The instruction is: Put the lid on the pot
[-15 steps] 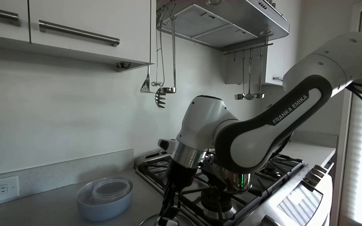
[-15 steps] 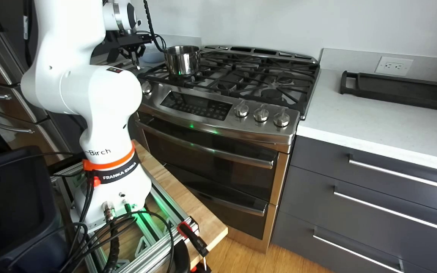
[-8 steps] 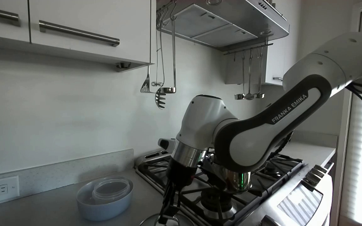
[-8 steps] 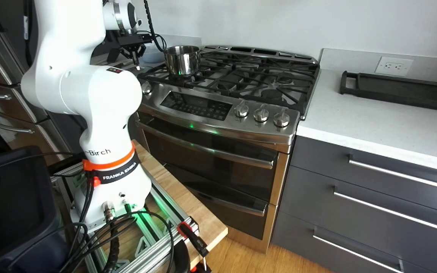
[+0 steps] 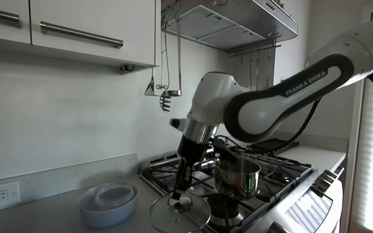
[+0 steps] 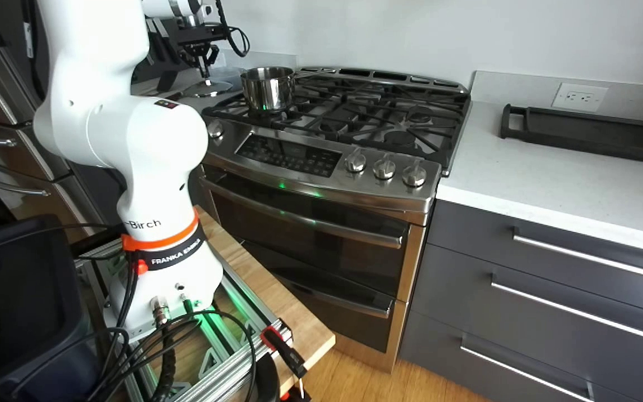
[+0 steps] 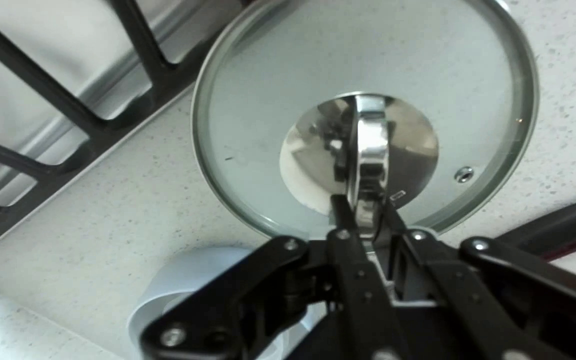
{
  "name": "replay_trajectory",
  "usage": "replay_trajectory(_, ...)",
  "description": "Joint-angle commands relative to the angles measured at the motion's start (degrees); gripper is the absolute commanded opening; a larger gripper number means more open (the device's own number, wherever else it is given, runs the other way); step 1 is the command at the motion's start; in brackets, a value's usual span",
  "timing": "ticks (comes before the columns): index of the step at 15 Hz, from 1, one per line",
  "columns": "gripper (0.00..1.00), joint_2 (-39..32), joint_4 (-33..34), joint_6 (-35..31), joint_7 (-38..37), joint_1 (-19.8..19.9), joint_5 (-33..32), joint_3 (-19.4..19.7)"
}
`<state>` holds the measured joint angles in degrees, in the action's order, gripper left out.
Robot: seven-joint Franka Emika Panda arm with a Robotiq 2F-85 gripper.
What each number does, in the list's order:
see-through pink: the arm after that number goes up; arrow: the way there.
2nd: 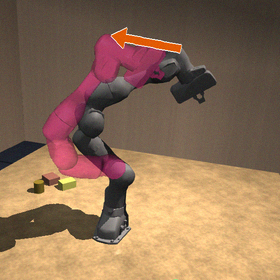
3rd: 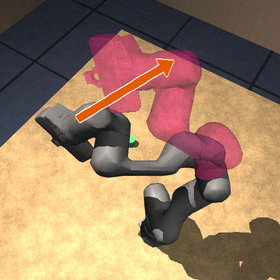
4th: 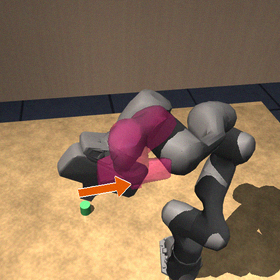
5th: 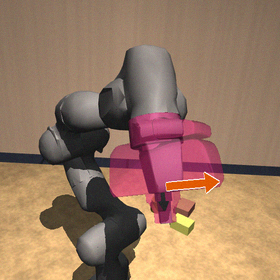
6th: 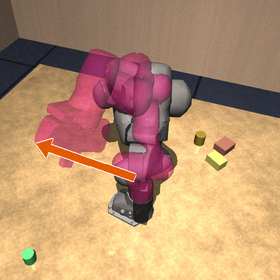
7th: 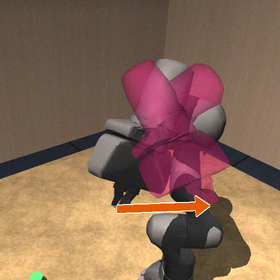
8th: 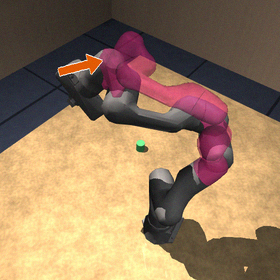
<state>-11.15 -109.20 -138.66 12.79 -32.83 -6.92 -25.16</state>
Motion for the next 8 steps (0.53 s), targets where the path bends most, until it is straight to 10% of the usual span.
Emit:
replay_trajectory(1, 0.04, 6.8, 0.3, 5.9, 0.9, 2.2, 2.4, -1.0)
replay_trajectory(8, 0.04, 17.8, -3.8, 10.1, -3.8, 6.2, 2.7, 1.0)
